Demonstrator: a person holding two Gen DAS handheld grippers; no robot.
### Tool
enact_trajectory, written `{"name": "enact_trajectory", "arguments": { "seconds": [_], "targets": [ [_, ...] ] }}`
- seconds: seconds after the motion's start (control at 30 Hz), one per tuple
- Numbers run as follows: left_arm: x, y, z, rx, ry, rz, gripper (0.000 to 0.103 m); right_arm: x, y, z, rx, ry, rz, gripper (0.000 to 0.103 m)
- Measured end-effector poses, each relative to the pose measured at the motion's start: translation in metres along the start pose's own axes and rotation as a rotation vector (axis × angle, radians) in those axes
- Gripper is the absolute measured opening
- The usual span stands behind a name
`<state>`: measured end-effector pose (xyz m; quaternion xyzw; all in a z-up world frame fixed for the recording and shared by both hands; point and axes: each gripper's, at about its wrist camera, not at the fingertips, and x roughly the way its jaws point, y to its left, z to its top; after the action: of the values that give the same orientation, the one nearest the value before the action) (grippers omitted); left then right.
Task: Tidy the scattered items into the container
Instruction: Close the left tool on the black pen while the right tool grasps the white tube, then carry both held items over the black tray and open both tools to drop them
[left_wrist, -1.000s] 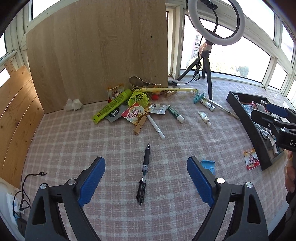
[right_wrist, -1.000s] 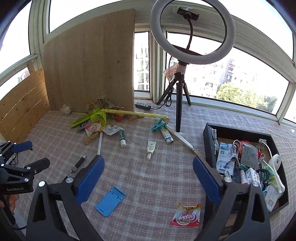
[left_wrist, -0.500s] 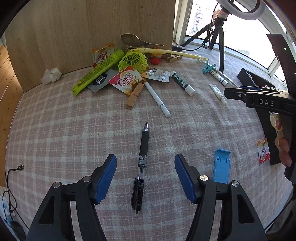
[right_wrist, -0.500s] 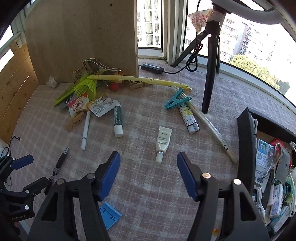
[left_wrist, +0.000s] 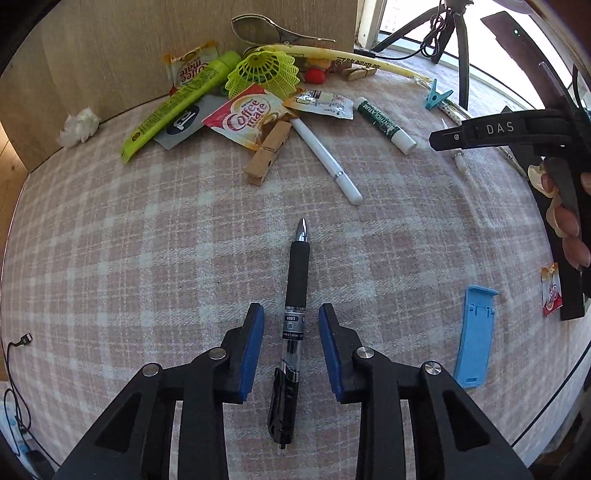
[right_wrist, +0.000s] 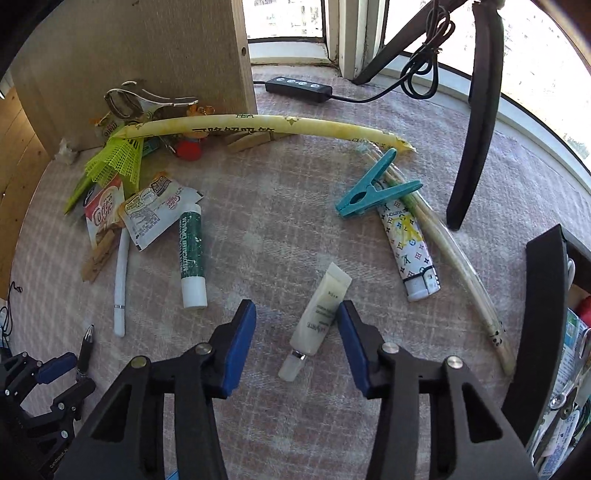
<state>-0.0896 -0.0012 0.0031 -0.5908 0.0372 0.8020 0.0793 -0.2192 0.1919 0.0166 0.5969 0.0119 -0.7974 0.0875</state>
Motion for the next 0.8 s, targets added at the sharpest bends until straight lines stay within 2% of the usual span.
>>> {"name": "enact_trajectory", "arguments": {
  "seconds": [0.03,0.1,0.13,0.23,0.4,0.6,0.8],
  "targets": [
    [0.000,0.000,-0.001,0.004,0.001,0.005,0.024,0.000,0.001,0.002,-0.004,0.010,-0.001,0.045],
    [0.000,-0.001,-0.003,0.015,-0.001,0.010,0.013,-0.001,0.003,0.004,-0.017,0.030,-0.013,0.043],
    [0.000,-0.001,-0.005,0.014,-0.002,0.006,0.011,-0.002,0.005,0.004,-0.029,0.036,-0.029,0.039],
    [0.000,0.000,-0.009,0.007,-0.007,-0.007,0.011,-0.007,0.005,0.001,-0.035,0.043,-0.047,0.027],
    [-0.002,0.000,-0.020,-0.004,-0.010,-0.027,0.010,-0.019,-0.006,-0.006,0.035,0.046,0.003,0.016],
    [-0.005,0.004,-0.032,-0.044,-0.031,-0.047,0.010,-0.038,-0.016,-0.024,0.108,0.011,0.099,0.015],
    [-0.027,0.002,-0.033,-0.054,-0.086,-0.061,0.010,-0.080,-0.011,-0.047,0.107,-0.085,0.124,0.015]
  ]
}}
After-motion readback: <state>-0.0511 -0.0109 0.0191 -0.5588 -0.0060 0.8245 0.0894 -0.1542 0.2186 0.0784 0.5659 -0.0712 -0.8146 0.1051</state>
